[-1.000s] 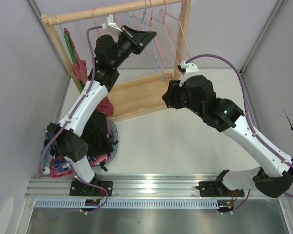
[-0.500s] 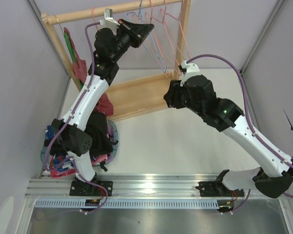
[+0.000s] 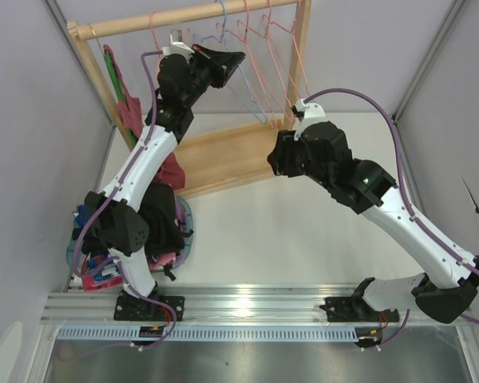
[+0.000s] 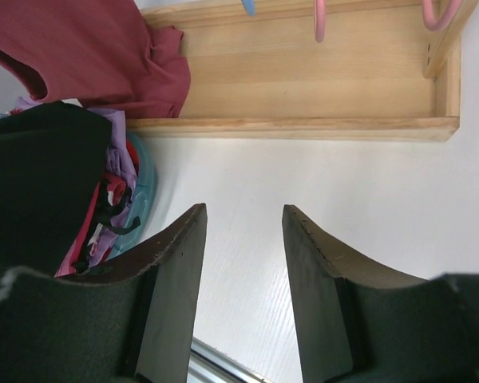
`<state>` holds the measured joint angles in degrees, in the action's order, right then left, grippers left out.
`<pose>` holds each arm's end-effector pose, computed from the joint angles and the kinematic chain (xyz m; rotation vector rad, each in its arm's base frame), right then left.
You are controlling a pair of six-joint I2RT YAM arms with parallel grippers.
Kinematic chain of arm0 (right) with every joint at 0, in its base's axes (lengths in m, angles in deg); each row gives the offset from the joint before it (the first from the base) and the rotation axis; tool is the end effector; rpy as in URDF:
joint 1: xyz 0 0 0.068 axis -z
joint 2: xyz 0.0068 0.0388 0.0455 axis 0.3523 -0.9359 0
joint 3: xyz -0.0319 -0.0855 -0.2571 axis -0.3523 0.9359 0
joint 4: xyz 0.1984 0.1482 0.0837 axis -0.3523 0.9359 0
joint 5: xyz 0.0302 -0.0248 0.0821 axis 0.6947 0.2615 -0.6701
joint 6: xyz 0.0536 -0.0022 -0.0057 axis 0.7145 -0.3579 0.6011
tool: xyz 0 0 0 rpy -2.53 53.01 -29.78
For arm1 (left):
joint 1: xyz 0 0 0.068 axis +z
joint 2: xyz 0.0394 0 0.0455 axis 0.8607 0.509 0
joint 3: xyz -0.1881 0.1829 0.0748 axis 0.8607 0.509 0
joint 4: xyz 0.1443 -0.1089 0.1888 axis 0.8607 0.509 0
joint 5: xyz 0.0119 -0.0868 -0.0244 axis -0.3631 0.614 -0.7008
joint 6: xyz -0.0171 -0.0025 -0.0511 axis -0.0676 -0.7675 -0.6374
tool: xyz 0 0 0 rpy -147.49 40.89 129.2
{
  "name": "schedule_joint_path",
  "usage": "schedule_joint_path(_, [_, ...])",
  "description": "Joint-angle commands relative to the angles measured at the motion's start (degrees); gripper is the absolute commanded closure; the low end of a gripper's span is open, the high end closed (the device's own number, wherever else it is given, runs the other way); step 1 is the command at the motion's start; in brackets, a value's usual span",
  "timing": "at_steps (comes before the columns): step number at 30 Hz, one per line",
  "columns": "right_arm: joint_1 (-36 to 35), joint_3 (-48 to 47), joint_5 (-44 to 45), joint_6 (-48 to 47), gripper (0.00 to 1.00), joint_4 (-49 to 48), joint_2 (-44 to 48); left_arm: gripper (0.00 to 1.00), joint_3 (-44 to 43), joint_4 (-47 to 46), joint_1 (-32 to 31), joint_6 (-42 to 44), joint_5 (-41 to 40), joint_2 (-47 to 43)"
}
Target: Remove the trousers from the hanger
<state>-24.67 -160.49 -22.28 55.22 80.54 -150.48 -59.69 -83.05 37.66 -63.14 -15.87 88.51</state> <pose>0.1928 0.1829 0.4488 -0.2749 1.9707 0.5169 0.4002 -0.1668 0.4699 -0.4931 1.5133 -1.4313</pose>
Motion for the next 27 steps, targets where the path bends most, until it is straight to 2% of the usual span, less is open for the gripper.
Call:
schedule_joint_path(1, [0.3, -0.4, -0.47, -0.78, 0.51, -2.11, 0.04, 0.99, 1.53, -0.68, 0.64, -0.87, -1.14, -2.92])
schedule_joint_path(3, [0.39, -0.4, -0.73, -0.78, 0.5, -2.29, -0.05, 0.91, 2.06, -1.21, 0.56, -0.08, -1.05, -3.97])
schedule_joint_path(4, [0.39, -0.48, -0.82, -0.87, 0.48, -2.38, -0.14, 0.79, 2.23, -1.21, 0.56, 1.05, -1.05, -4.42])
schedule_joint_path(7, [0.56, -0.57, -1.43, -0.78, 0.43, -2.47, -0.22, 0.53, 2.58, 0.54, 0.47, 3.87, -2.1, -6.79])
schedule_joint_path(9, [0.74, -0.83, -1.96, -0.78, 0.41, -2.38, -0.31, 0.41, 3.29, 1.33, 0.47, 5.19, -3.15, -8.37])
schedule_joint_path(10, [0.74, -0.92, -2.22, -0.78, 0.39, -2.55, -0.4, 0.32, 4.16, 1.42, 0.38, 6.33, -3.34, -10.2])
schedule_joint_path(11, [0.82, -1.1, -2.22, -0.78, 0.38, -2.64, -0.14, 0.27, 5.13, 1.6, 0.21, 6.95, -3.6, -11.09])
schedule_joint_path(19, [1.09, -1.89, -3.8, -1.22, 0.34, -2.29, 0.48, 0.04, 8.3, 6.6, -3.04, 16.69, -4.74, -20.57])
schedule_joint_path(23, [1.09, -0.75, -5.21, -0.43, 0.31, -2.73, 1.36, 0.01, 12.33, 9.15, -6.03, 22.85, -5.53, -26.89])
schedule_joint_path(25, [1.09, 0.21, -6.17, 0.18, 0.29, -3.78, 2.49, 0.01, 13.75, 10.99, -8.04, 29.61, -5.18, -29.28])
schedule_joint_path(27, [1.09, 2.23, -8.1, 0.8, 0.28, -5.09, 3.46, 0.0, 13.93, 16.43, -9.11, 34.0, -3.26, -32.18])
